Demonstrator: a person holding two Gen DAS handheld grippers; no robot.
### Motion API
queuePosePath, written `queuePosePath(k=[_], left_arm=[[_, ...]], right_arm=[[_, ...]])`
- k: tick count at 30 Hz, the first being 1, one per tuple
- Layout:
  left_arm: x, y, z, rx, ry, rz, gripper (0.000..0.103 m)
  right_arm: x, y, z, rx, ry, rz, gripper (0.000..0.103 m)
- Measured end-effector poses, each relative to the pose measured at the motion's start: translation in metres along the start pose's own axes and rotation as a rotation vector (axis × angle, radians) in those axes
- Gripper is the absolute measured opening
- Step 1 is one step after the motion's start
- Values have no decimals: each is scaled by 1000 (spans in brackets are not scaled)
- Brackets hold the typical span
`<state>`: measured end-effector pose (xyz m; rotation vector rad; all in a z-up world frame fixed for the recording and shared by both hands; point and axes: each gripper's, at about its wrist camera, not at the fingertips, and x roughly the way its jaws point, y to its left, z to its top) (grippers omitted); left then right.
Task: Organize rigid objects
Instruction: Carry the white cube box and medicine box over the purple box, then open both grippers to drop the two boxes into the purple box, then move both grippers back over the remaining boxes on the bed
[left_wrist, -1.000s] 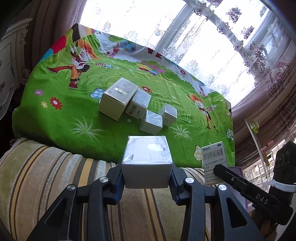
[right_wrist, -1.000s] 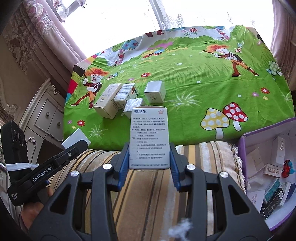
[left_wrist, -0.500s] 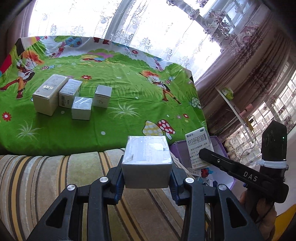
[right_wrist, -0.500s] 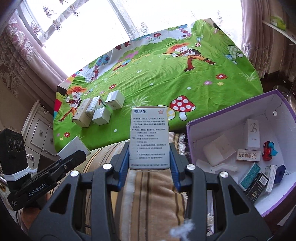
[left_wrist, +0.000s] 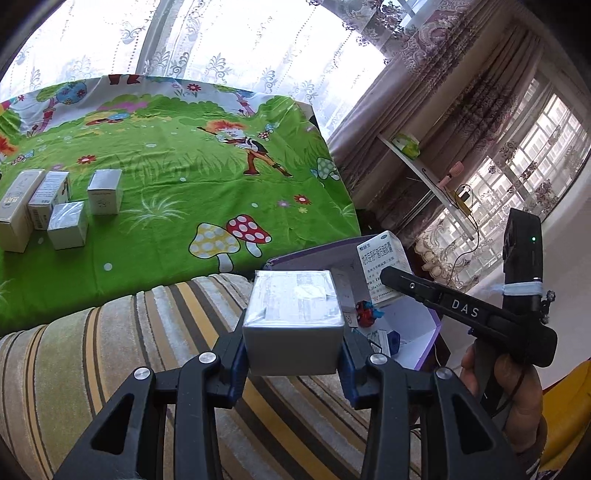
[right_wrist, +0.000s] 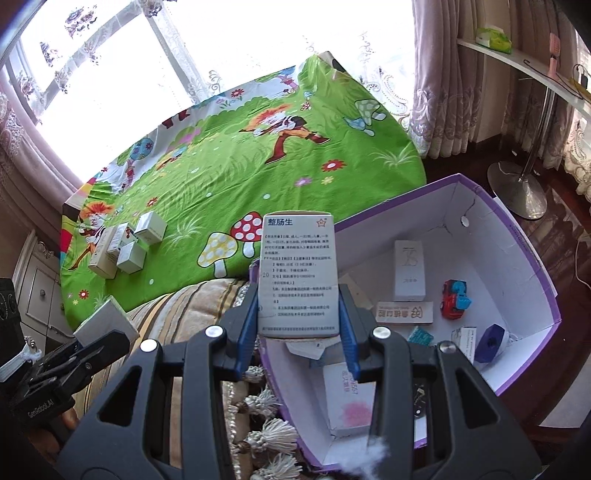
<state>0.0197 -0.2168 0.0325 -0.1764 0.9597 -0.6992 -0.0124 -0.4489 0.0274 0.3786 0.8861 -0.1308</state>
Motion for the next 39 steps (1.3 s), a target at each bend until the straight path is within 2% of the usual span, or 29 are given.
queuePosePath(k=[8,12,16,19,21,23,25,29,32,36,39], left_arm=[[12,-34,0,90,21,-50,42],[16,-51,1,148,32,-87,43],[13,-63,0,203,18,-87,66],[5,-67,1,230,-14,-67,71],[0,-69,3,238,-40,-23,74],[-5,-69,6,233,-74,34,77],[-12,-69,6,253,-128,44,77],[-26,-74,4,354,-205,75,80],[-34,-74,2,410,-239,83,82],[-38,-66,5,431,-220,92,84],[-40,-55,6,414,-220,140,84]], right_arm=[[-11,-17,6,1,-34,-74,45],[-17,-21,9,6,-65,-100,63],[-27,-19,10,-14,-123,-154,83],[-34,-14,12,-48,-176,-199,89],[-40,-12,15,-55,-209,-226,92],[-45,-7,17,-71,-252,-297,95],[-50,-1,18,-87,-306,-366,99],[-62,5,20,-122,-347,-296,100],[-66,12,21,-152,-359,-277,100],[-65,19,20,-165,-340,-199,100],[-61,27,18,-177,-325,-173,100]])
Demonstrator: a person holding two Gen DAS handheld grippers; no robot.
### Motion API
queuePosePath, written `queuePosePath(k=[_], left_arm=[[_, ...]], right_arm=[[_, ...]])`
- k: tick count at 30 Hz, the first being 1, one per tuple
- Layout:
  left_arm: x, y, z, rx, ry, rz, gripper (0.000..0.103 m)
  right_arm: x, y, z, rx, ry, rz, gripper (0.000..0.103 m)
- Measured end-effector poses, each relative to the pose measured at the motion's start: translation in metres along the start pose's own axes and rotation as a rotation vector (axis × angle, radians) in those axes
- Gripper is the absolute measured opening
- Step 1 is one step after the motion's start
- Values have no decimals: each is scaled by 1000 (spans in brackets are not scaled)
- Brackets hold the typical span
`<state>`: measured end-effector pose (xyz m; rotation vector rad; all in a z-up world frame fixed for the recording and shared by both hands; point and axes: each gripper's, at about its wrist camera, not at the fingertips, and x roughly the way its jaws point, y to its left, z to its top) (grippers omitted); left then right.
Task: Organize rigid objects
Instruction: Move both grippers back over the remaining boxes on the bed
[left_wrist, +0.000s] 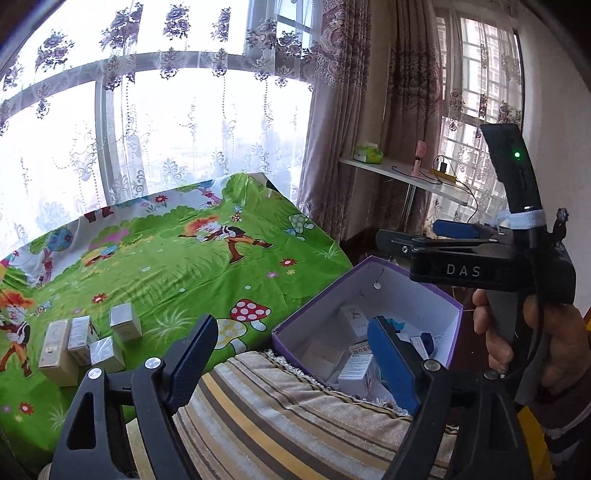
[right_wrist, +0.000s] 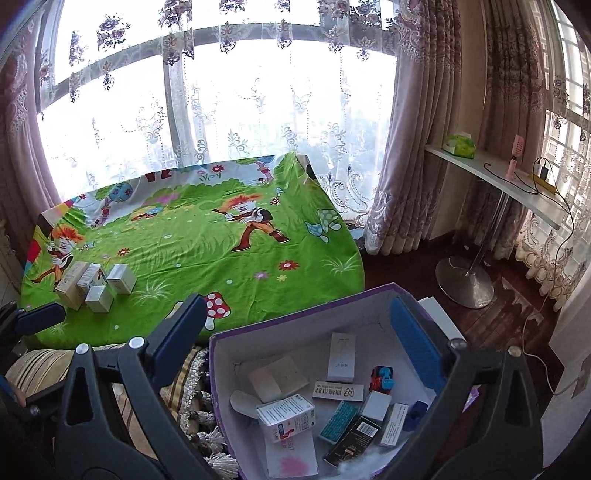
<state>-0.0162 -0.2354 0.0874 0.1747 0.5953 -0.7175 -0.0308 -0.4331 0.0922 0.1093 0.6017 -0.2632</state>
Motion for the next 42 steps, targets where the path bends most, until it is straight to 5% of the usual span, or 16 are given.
queuePosePath(k=[18,31,42], left_arm=[[-26,151,-20,-256,1,200,84],[5,262,-47,-356,165,331,84],[48,307,-65,-406,310,384,84]], right_arm=[[11,72,21,-51,24,185,100],[53,158,57,-106,70,287,100],[135,224,51,-137,267,326,100]])
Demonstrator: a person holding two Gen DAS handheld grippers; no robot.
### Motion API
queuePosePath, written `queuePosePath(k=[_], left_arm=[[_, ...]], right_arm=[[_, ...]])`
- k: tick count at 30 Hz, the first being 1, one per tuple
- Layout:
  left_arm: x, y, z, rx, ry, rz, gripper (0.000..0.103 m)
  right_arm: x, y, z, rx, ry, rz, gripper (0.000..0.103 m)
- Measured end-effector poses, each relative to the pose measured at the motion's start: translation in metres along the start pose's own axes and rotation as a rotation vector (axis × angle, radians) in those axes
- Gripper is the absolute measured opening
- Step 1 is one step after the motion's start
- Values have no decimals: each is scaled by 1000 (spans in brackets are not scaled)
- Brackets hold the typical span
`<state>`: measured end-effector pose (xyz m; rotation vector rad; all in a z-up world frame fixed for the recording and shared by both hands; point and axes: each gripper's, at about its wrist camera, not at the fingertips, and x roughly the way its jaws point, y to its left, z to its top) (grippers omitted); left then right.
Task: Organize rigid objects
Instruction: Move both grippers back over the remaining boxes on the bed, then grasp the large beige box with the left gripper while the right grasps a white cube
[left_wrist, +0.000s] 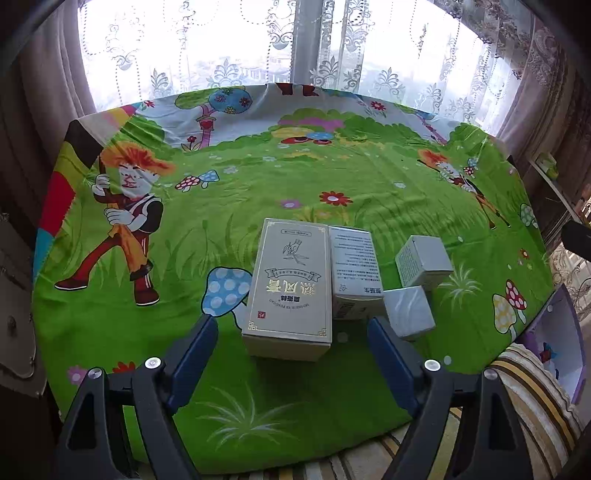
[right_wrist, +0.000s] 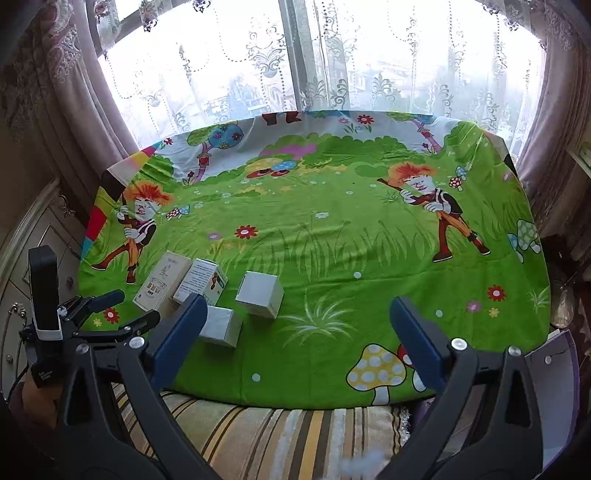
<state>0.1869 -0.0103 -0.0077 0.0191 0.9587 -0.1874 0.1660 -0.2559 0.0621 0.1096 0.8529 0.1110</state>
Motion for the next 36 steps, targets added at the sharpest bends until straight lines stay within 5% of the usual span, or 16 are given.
queuePosePath(k=[6,9,20,27,31,36], left_arm=[[18,10,-1,-43,35,-12,78],[22,11,-3,-55,46,-28,56],[7,24,-16,-183,-6,-36,55],[-18,25,-27,-240,-68,-25,54],[-29,24,-32,-280,-97,-36,54],[-43,19,-37,-305,-132,-41,53]], right_arm=[[44,15,3,1,89,-7,100],[63,22,5,9,120,-8,100],[112,36,6,39,184,-12,97],[138,35,-3,42,247,-10,74],[146,32,-10,32,273,-4,44],[131,23,-10,56,233,16,44]])
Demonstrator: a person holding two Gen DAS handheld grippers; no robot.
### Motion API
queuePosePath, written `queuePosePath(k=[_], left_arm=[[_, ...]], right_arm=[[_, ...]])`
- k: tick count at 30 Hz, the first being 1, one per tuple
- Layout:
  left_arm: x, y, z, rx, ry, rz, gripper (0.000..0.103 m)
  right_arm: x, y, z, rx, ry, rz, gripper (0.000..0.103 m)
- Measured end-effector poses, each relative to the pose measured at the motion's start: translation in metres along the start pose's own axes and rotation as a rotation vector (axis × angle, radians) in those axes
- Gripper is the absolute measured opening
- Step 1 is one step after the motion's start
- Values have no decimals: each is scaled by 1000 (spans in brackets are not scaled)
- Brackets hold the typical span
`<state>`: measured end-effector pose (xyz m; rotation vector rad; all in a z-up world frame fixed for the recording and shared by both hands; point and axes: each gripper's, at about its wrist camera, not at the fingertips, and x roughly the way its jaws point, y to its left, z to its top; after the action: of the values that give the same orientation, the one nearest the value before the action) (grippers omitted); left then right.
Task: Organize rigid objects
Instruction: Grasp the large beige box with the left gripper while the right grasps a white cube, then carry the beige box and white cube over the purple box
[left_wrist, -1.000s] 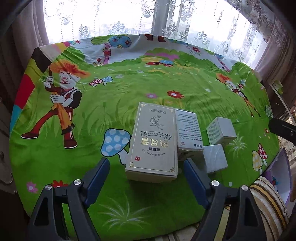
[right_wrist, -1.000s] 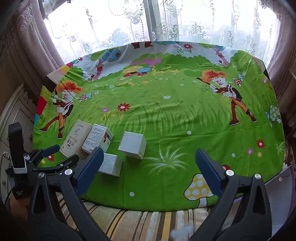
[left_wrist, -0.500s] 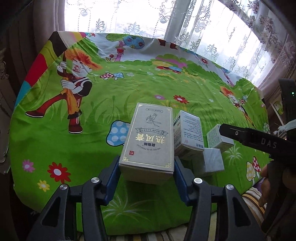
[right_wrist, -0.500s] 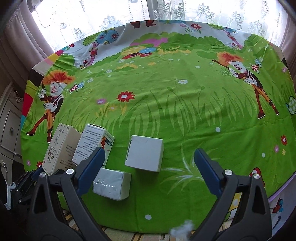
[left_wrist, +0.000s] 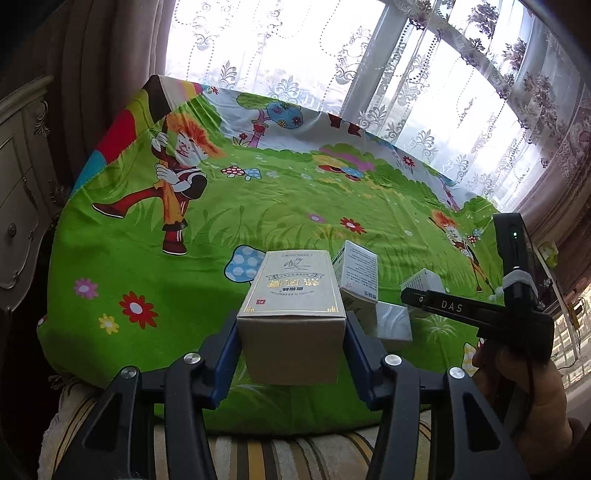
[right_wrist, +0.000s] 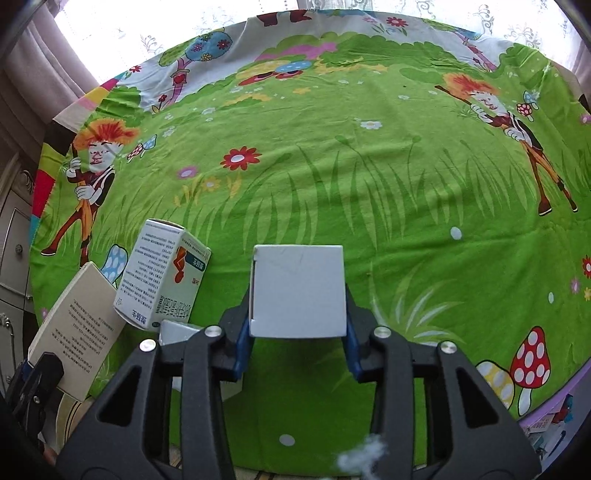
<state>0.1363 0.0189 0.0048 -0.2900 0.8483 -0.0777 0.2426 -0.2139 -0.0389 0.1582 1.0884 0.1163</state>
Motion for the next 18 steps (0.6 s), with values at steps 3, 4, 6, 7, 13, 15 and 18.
queuePosePath(k=[3,4,6,7,13,15,18], left_arm=[[-9,-4,-3,-10,-18,-15,52],[-12,-6,-5,-11,-24,-19,52],[-16,-9,-7,-11,-31,-27,52],[-18,-12,-8,-8,-31,-30,52],[-30,-22,-15,3,-32,-48,52],[-34,-27,-18,12,-31,-57,52],[-40,-37,-24,28,-27,-73,52]], right_arm=[[-14,-6,-4,17,-39,7,44],[-19,-8,-5,22,-51,9,44],[-29,-11,-10,28,-74,18,44],[-34,-12,-13,26,-84,18,44],[-62,-21,-34,29,-135,40,44],[-72,-24,-41,31,-152,44,44],[-87,-24,-53,19,-170,55,44]])
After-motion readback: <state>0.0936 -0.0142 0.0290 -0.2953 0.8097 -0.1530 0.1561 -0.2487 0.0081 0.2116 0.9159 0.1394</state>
